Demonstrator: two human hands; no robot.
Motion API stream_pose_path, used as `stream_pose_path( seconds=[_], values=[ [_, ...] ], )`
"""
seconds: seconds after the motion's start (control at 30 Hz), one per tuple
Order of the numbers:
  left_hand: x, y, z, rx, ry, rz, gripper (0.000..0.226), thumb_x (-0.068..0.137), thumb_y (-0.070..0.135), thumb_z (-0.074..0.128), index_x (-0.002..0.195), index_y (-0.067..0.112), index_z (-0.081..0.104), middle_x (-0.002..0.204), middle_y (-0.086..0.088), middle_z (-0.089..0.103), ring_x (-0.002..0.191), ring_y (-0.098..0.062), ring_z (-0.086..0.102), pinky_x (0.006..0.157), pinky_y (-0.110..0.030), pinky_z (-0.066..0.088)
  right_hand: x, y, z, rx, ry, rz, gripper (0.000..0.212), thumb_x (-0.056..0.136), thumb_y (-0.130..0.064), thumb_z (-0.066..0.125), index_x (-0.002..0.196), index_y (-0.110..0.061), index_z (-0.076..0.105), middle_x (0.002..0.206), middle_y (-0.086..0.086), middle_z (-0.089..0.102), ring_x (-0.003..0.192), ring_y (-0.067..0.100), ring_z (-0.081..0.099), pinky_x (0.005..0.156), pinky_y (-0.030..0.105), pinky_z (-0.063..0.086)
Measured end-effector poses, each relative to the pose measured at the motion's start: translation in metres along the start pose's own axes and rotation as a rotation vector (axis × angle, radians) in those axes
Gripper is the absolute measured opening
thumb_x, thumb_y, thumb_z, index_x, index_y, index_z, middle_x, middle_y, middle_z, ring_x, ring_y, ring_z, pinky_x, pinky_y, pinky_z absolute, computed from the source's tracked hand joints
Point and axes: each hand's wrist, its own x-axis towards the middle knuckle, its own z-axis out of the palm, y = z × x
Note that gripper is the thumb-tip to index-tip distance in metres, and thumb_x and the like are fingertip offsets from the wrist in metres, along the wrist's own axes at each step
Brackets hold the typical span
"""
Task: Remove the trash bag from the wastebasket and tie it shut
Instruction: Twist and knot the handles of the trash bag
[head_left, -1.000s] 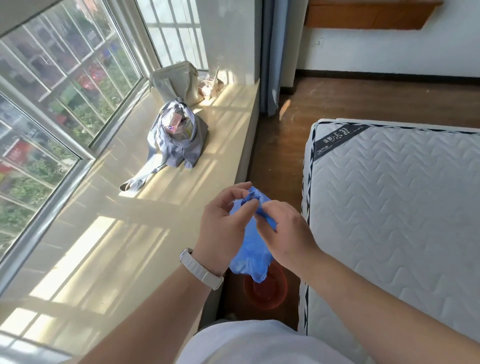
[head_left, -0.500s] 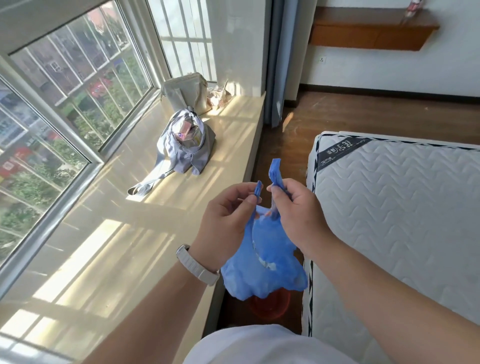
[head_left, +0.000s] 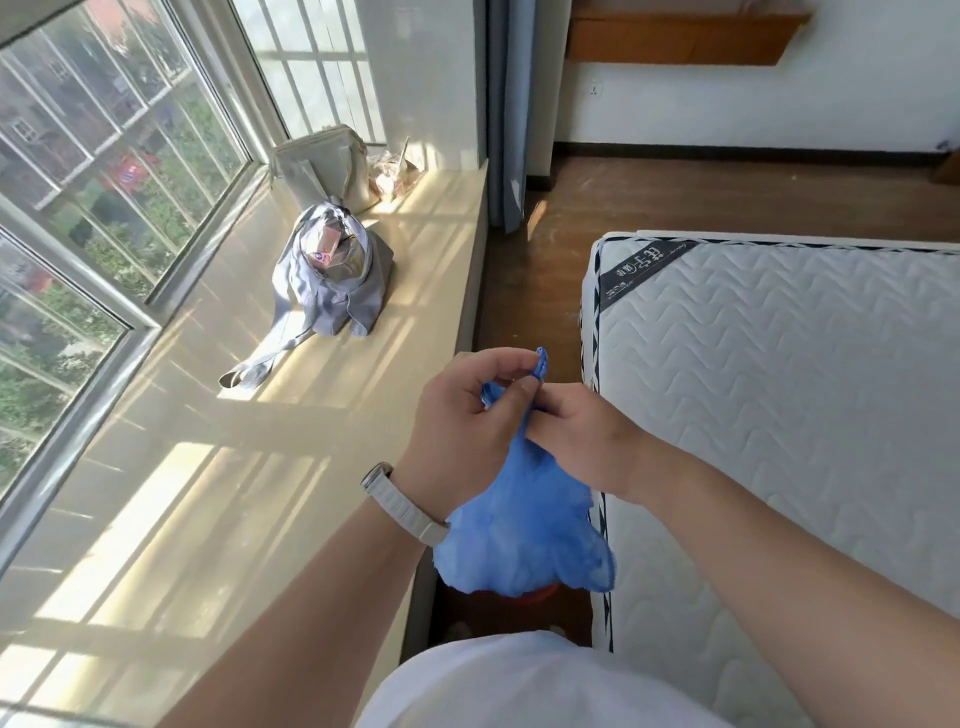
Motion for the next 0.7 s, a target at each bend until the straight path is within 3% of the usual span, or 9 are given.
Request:
stream_pose_path(
  seconds=[0.07, 0.17, 0.27, 0.33, 0.47, 0.53, 0.7],
  values=[
    [-0.002, 0.0, 0.001, 0.009, -0.017, 0.012, 0.02, 0.083, 0.004, 0.066, 0.09, 0.023, 0.069, 0.081, 0.012, 0.068, 0.077, 0.003, 0.059, 0.071, -0.005, 0.038, -0.005, -0.001, -0.002, 0.138, -0.019, 0.027, 0.025, 0.094, -0.006, 0.042, 0.085, 0.011, 0.057, 0.074, 0.019, 0.051, 0.072, 0.022, 0.043, 0.066, 0.032, 0.038],
    [-0.002, -0.005, 0.001, -0.069, -0.023, -0.043, 0.02, 0.081, 0.002, 0.069, 0.076, 0.021, 0.064, 0.073, 0.008, 0.066, 0.069, 0.0, 0.059, 0.066, -0.011, 0.042, -0.011, 0.001, -0.002, 0.271, -0.083, 0.019, 0.034, 0.089, -0.022, 0.048, 0.08, 0.01, 0.057, 0.074, 0.019, 0.051, 0.073, 0.029, 0.043, 0.072, 0.04, 0.037],
    [-0.002, -0.012, -0.001, -0.171, -0.035, -0.105, 0.015, 0.078, 0.011, 0.073, 0.072, 0.019, 0.061, 0.071, -0.012, 0.068, 0.069, -0.031, 0.064, 0.064, -0.037, 0.052, -0.017, 0.007, 0.002, 0.291, -0.05, 0.015, 0.036, 0.09, -0.026, 0.05, 0.083, 0.008, 0.062, 0.071, 0.019, 0.053, 0.07, 0.029, 0.046, 0.072, 0.041, 0.038],
    [-0.004, -0.015, -0.001, -0.187, -0.072, -0.138, 0.015, 0.079, 0.016, 0.073, 0.071, 0.018, 0.06, 0.072, -0.018, 0.068, 0.069, -0.039, 0.063, 0.064, -0.044, 0.052, -0.02, 0.009, 0.004, 0.283, -0.028, 0.016, 0.039, 0.093, -0.024, 0.049, 0.086, 0.013, 0.059, 0.069, 0.02, 0.053, 0.069, 0.03, 0.045, 0.071, 0.041, 0.039],
    [-0.007, -0.027, -0.002, 0.017, -0.133, -0.139, 0.023, 0.086, 0.023, 0.068, 0.069, 0.017, 0.052, 0.063, -0.009, 0.059, 0.056, -0.012, 0.046, 0.055, -0.027, 0.039, -0.019, 0.014, 0.011, 0.263, 0.01, 0.028, 0.038, 0.095, -0.024, 0.048, 0.084, 0.01, 0.061, 0.062, 0.017, 0.054, 0.065, 0.029, 0.046, 0.069, 0.04, 0.04],
    [-0.009, -0.029, -0.004, 0.109, -0.166, -0.122, 0.02, 0.089, 0.024, 0.062, 0.073, 0.016, 0.053, 0.068, -0.011, 0.06, 0.056, -0.009, 0.043, 0.055, -0.024, 0.038, -0.018, 0.017, 0.016, 0.268, 0.037, 0.041, 0.039, 0.096, -0.026, 0.048, 0.08, 0.007, 0.061, 0.062, 0.017, 0.052, 0.063, 0.028, 0.046, 0.068, 0.04, 0.04],
    [-0.011, -0.031, -0.005, 0.19, -0.247, -0.091, 0.003, 0.09, 0.017, 0.058, 0.09, 0.016, 0.061, 0.079, 0.003, 0.063, 0.065, -0.006, 0.052, 0.065, -0.019, 0.044, -0.013, 0.025, 0.021, 0.229, 0.189, 0.081, 0.039, 0.091, -0.032, 0.053, 0.072, 0.002, 0.056, 0.058, 0.009, 0.053, 0.061, 0.025, 0.046, 0.064, 0.039, 0.039]
  ],
)
